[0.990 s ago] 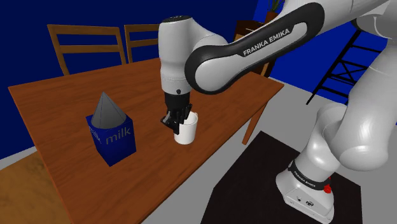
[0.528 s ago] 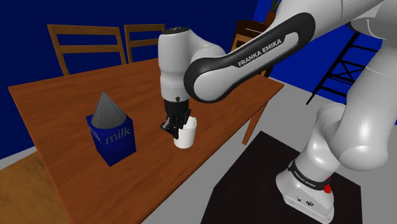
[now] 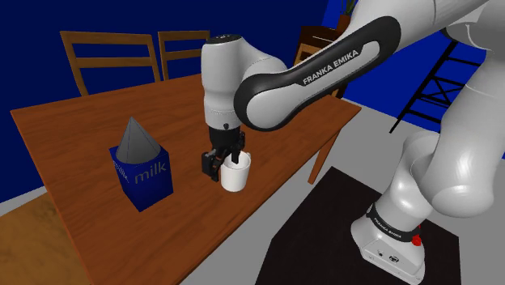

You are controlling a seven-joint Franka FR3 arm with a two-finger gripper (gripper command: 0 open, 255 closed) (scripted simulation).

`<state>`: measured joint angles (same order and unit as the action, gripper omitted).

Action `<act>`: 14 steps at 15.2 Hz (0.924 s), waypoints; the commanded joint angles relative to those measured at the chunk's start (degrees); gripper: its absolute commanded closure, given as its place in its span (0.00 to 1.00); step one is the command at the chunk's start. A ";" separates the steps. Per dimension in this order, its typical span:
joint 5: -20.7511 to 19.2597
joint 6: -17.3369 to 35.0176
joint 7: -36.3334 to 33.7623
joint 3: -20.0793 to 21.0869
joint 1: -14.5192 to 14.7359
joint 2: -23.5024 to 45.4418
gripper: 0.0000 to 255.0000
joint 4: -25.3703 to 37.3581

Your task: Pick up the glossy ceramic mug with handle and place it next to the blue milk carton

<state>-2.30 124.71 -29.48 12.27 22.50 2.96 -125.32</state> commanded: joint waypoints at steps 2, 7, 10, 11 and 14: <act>0.00 0.00 0.00 0.00 0.00 0.00 0.00 0.00; 0.88 -7.15 0.62 0.06 -0.01 -2.94 0.00 4.29; 0.88 -7.15 0.62 0.06 -0.01 -2.94 0.00 4.29; 0.88 -7.15 0.62 0.06 -0.01 -2.94 0.00 4.29; 0.88 -7.15 0.62 0.06 -0.01 -2.94 0.00 4.29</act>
